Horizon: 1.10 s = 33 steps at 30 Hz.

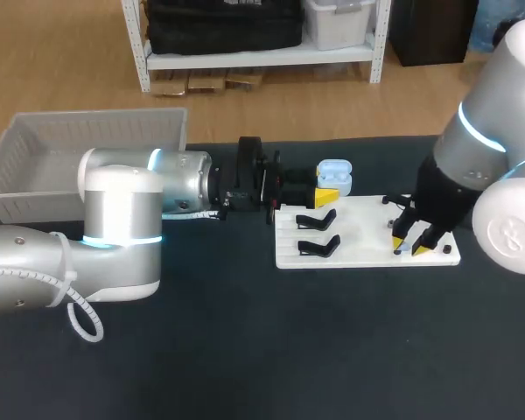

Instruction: Pick up each earbud case from the left stands, insert the matching earbuds, close the lid, and place the case in the box.

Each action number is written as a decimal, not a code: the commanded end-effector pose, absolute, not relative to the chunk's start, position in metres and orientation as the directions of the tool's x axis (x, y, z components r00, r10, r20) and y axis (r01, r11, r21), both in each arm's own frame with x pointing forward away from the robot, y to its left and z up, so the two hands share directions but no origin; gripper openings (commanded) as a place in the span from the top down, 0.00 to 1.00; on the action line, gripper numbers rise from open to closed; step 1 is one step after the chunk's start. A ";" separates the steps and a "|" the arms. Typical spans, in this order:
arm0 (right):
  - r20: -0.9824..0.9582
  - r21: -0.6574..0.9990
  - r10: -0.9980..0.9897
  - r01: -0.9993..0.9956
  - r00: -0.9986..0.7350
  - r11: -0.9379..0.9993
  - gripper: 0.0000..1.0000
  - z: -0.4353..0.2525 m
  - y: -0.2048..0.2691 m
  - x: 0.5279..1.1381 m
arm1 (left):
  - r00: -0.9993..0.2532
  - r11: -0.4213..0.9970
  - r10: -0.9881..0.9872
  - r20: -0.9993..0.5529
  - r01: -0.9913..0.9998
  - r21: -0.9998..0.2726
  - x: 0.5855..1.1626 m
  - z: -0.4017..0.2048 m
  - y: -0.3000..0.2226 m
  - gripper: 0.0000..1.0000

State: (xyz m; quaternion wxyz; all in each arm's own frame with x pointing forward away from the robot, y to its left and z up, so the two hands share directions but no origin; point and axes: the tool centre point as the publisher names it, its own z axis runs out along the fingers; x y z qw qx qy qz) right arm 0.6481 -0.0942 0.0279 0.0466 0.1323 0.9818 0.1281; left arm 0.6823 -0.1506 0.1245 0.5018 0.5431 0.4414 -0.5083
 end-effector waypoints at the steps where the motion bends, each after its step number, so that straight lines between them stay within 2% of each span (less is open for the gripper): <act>1: -0.054 0.260 0.274 0.251 -0.960 0.932 0.71 0.027 -0.093 0.650 | 0.097 -0.103 -0.034 -0.995 0.990 0.100 0.682 0.123 -0.151 1.00; 8: -0.046 0.262 0.280 0.259 -0.959 0.930 0.72 0.027 -0.094 0.651 | 0.097 -0.103 -0.034 -0.995 0.990 0.100 0.682 0.123 -0.151 1.00; 20: -0.035 0.258 0.281 0.263 -0.959 0.930 0.84 0.026 -0.094 0.651 | 0.097 -0.103 -0.034 -0.995 0.990 0.100 0.682 0.123 -0.151 1.00; 21: -0.035 0.257 0.281 0.263 -0.959 0.930 0.86 0.026 -0.094 0.651 | 0.097 -0.103 -0.034 -0.995 0.990 0.100 0.682 0.123 -0.151 1.00; 23: -0.034 0.257 0.281 0.263 -0.959 0.930 0.99 0.026 -0.094 0.651 | 0.097 -0.103 -0.034 -0.995 0.990 0.100 0.682 0.123 -0.151 1.00; 24: -0.034 0.256 0.280 0.263 -0.959 0.930 1.00 0.026 -0.094 0.651 | 0.097 -0.103 -0.034 -0.995 0.990 0.100 0.682 0.123 -0.151 1.00; 33: -0.046 0.254 0.277 0.256 -0.960 0.932 1.00 0.037 -0.093 0.648 | 0.097 -0.103 -0.034 -0.995 0.990 0.100 0.682 0.123 -0.151 1.00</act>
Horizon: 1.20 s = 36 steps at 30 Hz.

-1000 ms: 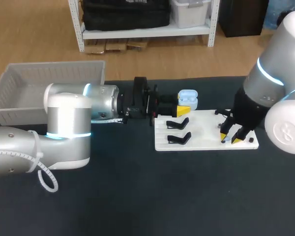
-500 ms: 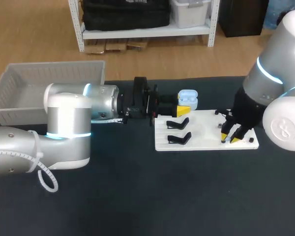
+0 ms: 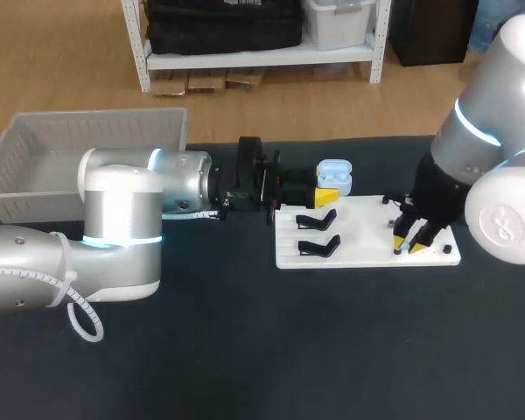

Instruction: Pick up each earbud case from the left stands, insert the matching earbuds, close the lid, and place the case in the box.

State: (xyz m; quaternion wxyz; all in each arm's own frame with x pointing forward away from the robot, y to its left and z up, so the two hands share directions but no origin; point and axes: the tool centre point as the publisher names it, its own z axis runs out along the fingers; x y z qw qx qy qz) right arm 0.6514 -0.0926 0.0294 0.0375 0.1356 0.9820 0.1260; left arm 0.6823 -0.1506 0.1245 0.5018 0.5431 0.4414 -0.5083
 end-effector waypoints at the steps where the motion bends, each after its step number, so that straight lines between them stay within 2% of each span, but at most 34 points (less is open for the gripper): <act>1: -0.051 0.253 0.275 0.254 -0.960 0.934 1.00 0.039 -0.093 0.648 | 0.097 -0.103 -0.034 -0.995 0.990 0.100 0.682 0.123 -0.151 1.00; 14: -0.076 0.186 0.248 0.231 -0.966 0.955 1.00 0.091 -0.096 0.634 | 0.097 -0.103 -0.034 -0.995 0.990 0.100 0.682 0.123 -0.151 1.00; 20: -0.090 0.131 0.180 0.167 -0.980 0.977 1.00 0.127 -0.094 0.622 | 0.097 -0.103 -0.034 -0.995 0.990 0.100 0.682 0.123 -0.151 1.00; 28: -0.120 0.139 0.089 0.072 -0.989 0.988 1.00 0.174 -0.074 0.609 | 0.097 -0.103 -0.034 -0.995 0.990 0.100 0.682 0.123 -0.151 1.00; 36: -0.077 0.116 0.048 0.039 -0.996 0.992 1.00 0.179 -0.064 0.606 | 0.097 -0.103 -0.034 -0.995 0.990 0.100 0.682 0.123 -0.151 1.00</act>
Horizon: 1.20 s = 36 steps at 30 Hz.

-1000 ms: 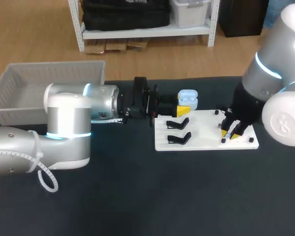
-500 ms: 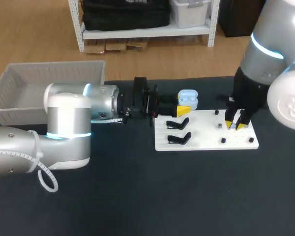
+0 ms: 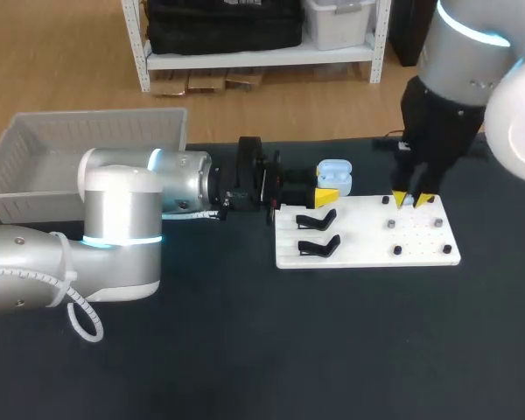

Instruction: Pick up each earbud case from the left stands, insert the matching earbuds, close the lid, and place the case in the box.

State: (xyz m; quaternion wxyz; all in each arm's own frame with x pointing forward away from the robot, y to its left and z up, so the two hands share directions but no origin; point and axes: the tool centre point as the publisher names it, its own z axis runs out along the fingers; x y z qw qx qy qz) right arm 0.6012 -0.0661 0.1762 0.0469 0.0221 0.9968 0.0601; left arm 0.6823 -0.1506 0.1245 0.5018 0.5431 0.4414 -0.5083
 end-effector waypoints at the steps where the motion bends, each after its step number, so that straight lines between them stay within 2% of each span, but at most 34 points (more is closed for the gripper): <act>1: -0.077 0.116 0.048 0.039 -0.996 0.992 1.00 0.179 -0.064 0.606 | 0.097 -0.103 -0.034 -0.995 0.990 0.100 0.682 0.123 -0.151 1.00; 12: -0.077 0.116 0.048 0.039 -0.996 0.992 1.00 0.179 -0.064 0.606 | 0.097 -0.103 -0.034 -0.995 0.990 0.100 0.682 0.123 -0.151 1.00; 25: -0.063 0.015 -0.311 -0.312 -0.948 0.950 1.00 0.192 -0.006 0.615 | 0.097 -0.103 -0.034 -0.995 0.990 0.100 0.682 0.123 -0.151 1.00; 36: -0.053 0.026 -0.359 -0.361 -0.932 0.932 1.00 0.197 0.021 0.639 | 0.097 -0.103 -0.034 -0.995 0.990 0.100 0.682 0.123 -0.151 1.00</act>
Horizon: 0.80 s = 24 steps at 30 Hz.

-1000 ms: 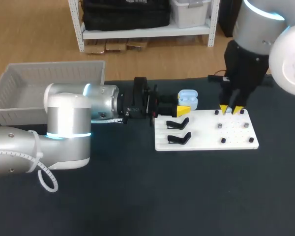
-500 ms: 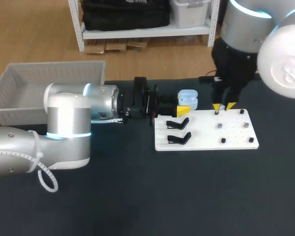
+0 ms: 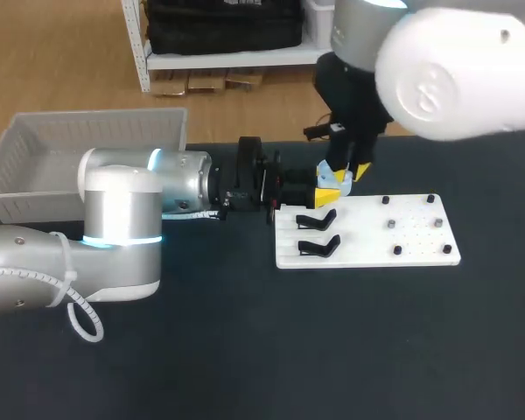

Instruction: Pick up each earbud case from the left stands, insert the matching earbuds, close the lid, and place the case in the box.

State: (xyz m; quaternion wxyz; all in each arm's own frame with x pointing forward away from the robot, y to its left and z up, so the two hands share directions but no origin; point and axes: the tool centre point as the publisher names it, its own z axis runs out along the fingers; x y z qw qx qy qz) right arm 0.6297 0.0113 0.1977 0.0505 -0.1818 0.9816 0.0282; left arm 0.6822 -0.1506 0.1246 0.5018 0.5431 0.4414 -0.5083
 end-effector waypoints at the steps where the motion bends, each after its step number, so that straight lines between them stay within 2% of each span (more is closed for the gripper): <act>1: -0.050 0.023 -0.362 -0.363 -0.931 0.931 1.00 0.197 0.022 0.640 | 0.097 -0.103 -0.034 -0.995 0.990 0.100 0.682 0.123 -0.151 1.00; 24: -0.078 0.013 -0.359 -0.361 -0.930 0.932 1.00 0.188 0.022 0.662 | 0.097 -0.103 -0.034 -0.995 0.990 0.100 0.682 0.123 -0.151 1.00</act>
